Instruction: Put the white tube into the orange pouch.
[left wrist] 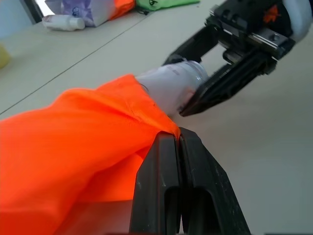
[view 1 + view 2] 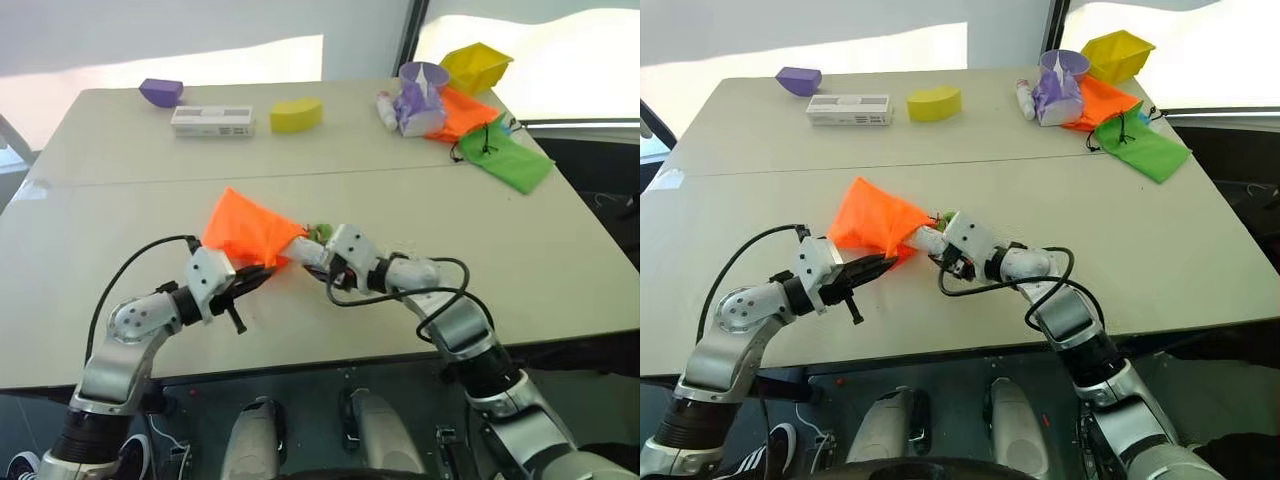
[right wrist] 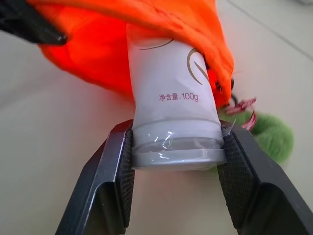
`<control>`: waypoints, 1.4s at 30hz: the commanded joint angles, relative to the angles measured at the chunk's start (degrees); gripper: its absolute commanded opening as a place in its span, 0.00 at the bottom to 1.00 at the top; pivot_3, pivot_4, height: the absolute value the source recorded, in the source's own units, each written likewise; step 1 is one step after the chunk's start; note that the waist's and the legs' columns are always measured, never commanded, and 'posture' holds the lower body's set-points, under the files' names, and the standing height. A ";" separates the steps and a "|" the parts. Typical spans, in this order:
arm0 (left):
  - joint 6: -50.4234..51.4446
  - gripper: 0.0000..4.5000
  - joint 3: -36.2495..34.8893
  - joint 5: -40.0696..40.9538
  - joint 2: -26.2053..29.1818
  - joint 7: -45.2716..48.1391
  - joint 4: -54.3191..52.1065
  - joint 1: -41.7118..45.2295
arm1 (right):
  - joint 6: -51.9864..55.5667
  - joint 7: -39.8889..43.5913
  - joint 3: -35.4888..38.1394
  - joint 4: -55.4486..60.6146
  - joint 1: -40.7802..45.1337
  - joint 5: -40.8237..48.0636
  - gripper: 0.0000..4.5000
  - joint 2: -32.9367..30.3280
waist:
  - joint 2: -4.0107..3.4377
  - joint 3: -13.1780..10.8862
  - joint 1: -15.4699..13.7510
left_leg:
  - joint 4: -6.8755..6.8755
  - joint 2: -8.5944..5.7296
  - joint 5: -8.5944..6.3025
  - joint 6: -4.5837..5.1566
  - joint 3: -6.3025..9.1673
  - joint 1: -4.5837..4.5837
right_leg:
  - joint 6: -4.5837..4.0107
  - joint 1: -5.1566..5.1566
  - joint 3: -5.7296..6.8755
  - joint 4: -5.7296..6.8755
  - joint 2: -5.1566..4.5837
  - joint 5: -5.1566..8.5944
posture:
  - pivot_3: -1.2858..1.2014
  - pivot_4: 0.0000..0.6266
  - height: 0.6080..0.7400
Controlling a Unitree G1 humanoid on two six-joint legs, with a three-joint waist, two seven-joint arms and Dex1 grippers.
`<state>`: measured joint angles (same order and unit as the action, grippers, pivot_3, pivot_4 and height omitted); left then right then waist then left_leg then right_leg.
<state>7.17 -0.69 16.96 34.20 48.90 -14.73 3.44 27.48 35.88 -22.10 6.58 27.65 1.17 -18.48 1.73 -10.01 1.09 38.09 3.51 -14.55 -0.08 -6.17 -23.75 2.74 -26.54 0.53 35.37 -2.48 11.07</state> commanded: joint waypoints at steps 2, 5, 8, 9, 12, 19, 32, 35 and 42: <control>-1.49 0.00 -1.41 0.52 1.02 0.93 -0.80 -0.39 | -3.49 0.89 -3.02 -1.92 1.46 -3.35 0.40 0.11 | 0.00 0.00 -0.11 | 0.00 0.04 0.00 0.00 -0.04 -0.04 | 0.04 0.00 0.00 -0.06 -0.04 0.02 | 0.52 0.24 1.00; -1.52 0.00 -1.71 0.63 1.33 1.24 -0.68 -0.31 | -3.21 1.17 -2.67 -2.15 1.74 -3.24 0.40 0.73 | 0.00 0.00 -0.08 | 0.00 0.02 0.00 0.00 -0.11 -0.17 | 0.05 -0.05 -0.01 -0.15 -0.12 0.03 | 0.52 0.24 1.00; -1.05 0.00 -2.19 1.01 2.00 1.70 -1.14 -0.80 | -2.11 0.61 -2.86 -3.80 2.99 -3.59 0.40 2.42 | 0.00 0.00 0.03 | 0.01 0.01 0.00 0.00 -0.14 -0.18 | 0.05 -0.05 -0.02 -0.16 -0.14 0.03 | 0.52 0.24 1.00; -1.35 0.00 -2.21 0.66 2.20 1.66 -1.00 -1.01 | -1.92 0.47 -3.38 -4.47 3.41 -3.97 0.40 3.08 | 0.00 0.00 0.10 | 0.01 0.02 0.00 0.00 -0.14 -0.16 | 0.05 -0.05 -0.02 -0.15 -0.12 0.02 | 0.52 0.24 1.00; -1.83 0.00 -2.00 0.20 2.14 1.38 -0.65 -1.15 | -1.62 0.29 -3.73 -5.20 3.81 -3.68 0.40 5.58 | 0.00 0.00 0.06 | 0.00 0.04 0.00 0.00 -0.11 -0.10 | 0.03 -0.05 -0.01 -0.07 -0.04 0.01 | 0.52 0.24 1.00; 0.94 0.00 -2.06 2.96 0.46 0.38 -2.56 -0.73 | 1.46 -0.66 -3.86 -12.59 8.90 -3.76 0.40 12.72 | 0.00 0.00 0.22 | 0.00 0.10 0.00 -0.01 -0.12 -0.09 | 0.01 -0.06 0.00 -0.02 0.01 0.00 | 0.52 0.24 1.00; 2.31 0.00 -2.15 2.74 2.18 0.39 -5.02 -2.77 | -0.87 -0.54 -4.78 -23.34 13.45 -4.48 0.51 21.03 | 0.00 0.00 0.95 | -0.01 0.12 0.00 -0.02 -0.14 -0.08 | 0.01 -0.05 -0.01 -0.02 -0.06 0.00 | 0.52 0.24 1.00; 2.17 0.00 -2.46 2.66 2.65 0.58 -5.39 -3.89 | -0.20 1.14 -4.14 -22.06 13.12 -4.00 0.86 20.23 | 0.00 0.00 1.46 | -0.01 0.14 0.00 -0.02 -0.11 -0.08 | 0.02 -0.06 0.00 0.02 -0.05 0.00 | 0.52 0.24 1.00; 1.34 0.00 -3.76 2.97 3.72 1.67 -4.40 -4.86 | 4.29 8.78 -3.96 -8.40 12.04 -1.69 0.98 12.54 | -0.01 0.00 1.42 | -0.01 0.13 0.00 -0.02 -0.11 -0.10 | 0.02 -0.09 0.00 -0.01 -0.11 0.01 | 0.52 0.24 1.00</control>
<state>9.28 -3.72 19.45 37.57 50.08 -18.23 -1.52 31.39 43.25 -26.65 -6.96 39.08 -2.12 -6.13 1.73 -10.01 2.51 38.08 3.64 -14.55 -0.11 -6.29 -23.84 2.75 -26.63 0.53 35.36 -2.59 11.07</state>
